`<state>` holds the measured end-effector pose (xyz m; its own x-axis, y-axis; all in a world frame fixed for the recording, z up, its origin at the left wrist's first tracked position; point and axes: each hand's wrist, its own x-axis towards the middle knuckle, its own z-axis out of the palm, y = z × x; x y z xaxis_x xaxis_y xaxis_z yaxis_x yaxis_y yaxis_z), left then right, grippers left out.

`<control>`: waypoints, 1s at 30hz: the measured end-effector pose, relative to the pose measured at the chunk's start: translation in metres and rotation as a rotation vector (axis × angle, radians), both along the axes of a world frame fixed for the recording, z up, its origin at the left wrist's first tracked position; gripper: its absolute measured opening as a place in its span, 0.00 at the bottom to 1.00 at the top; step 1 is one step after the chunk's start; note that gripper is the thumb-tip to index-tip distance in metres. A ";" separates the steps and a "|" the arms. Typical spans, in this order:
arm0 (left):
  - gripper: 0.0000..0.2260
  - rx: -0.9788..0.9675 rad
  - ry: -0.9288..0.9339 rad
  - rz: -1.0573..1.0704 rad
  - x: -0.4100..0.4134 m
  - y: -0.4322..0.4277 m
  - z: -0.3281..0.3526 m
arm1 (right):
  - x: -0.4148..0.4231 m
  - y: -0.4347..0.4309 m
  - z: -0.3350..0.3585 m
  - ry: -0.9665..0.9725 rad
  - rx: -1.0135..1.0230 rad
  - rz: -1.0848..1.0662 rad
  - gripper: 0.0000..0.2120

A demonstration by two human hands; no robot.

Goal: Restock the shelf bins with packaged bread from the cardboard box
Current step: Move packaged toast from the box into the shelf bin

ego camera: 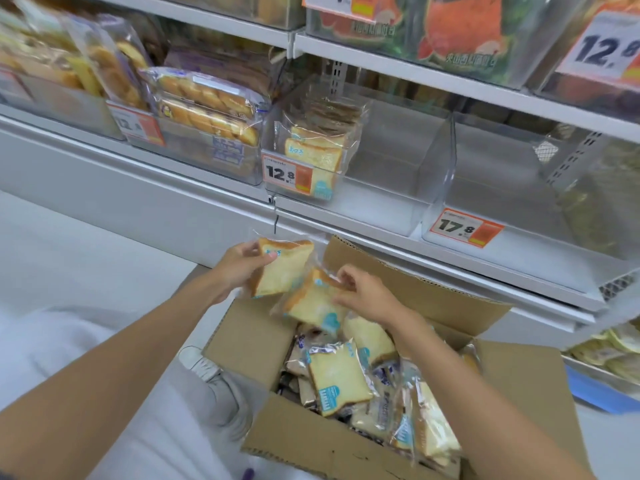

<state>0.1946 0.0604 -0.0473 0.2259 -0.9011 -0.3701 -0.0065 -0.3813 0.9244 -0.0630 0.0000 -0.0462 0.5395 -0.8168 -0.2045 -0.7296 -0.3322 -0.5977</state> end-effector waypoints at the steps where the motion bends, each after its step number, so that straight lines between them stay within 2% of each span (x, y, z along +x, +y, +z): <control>1: 0.18 -0.013 0.000 -0.052 -0.005 -0.003 0.007 | -0.003 -0.007 0.015 -0.024 -0.017 -0.019 0.12; 5: 0.11 -0.127 -0.029 -0.184 -0.025 -0.020 0.049 | -0.011 -0.031 0.078 0.034 -0.184 0.000 0.20; 7: 0.12 -0.207 -0.084 -0.148 -0.022 -0.036 0.076 | -0.019 -0.040 0.115 0.018 -0.309 -0.034 0.21; 9: 0.14 -0.293 -0.113 -0.081 -0.009 -0.054 0.108 | -0.028 -0.048 0.150 -0.077 -0.476 -0.105 0.17; 11: 0.11 -0.370 -0.100 -0.019 0.004 -0.071 0.141 | -0.034 -0.058 0.175 -0.144 -0.648 -0.176 0.14; 14: 0.10 -0.485 -0.117 -0.024 0.016 -0.100 0.182 | -0.037 -0.074 0.189 -0.177 -0.778 -0.287 0.11; 18: 0.13 -0.603 -0.144 -0.115 0.017 -0.136 0.208 | -0.035 -0.090 0.185 -0.171 -0.873 -0.343 0.11; 23: 0.18 -0.365 -0.311 -0.359 0.036 -0.157 0.166 | -0.031 -0.102 0.172 -0.040 -0.840 -0.376 0.08; 27: 0.20 -0.323 -0.382 -0.262 0.051 -0.161 0.140 | -0.025 -0.107 0.165 -0.038 -0.771 -0.399 0.08; 28: 0.22 -0.328 -0.426 -0.245 0.053 -0.162 0.144 | -0.023 -0.108 0.165 -0.037 -0.777 -0.400 0.08; 30: 0.34 -0.387 -0.552 -0.149 0.055 -0.164 0.154 | -0.021 -0.112 0.165 -0.034 -0.797 -0.405 0.09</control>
<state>0.2495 -0.1038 0.1066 0.1521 -0.9813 0.1181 -0.5425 0.0170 0.8399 -0.0838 -0.1123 0.1188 0.1741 -0.8389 0.5157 -0.8672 -0.3787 -0.3233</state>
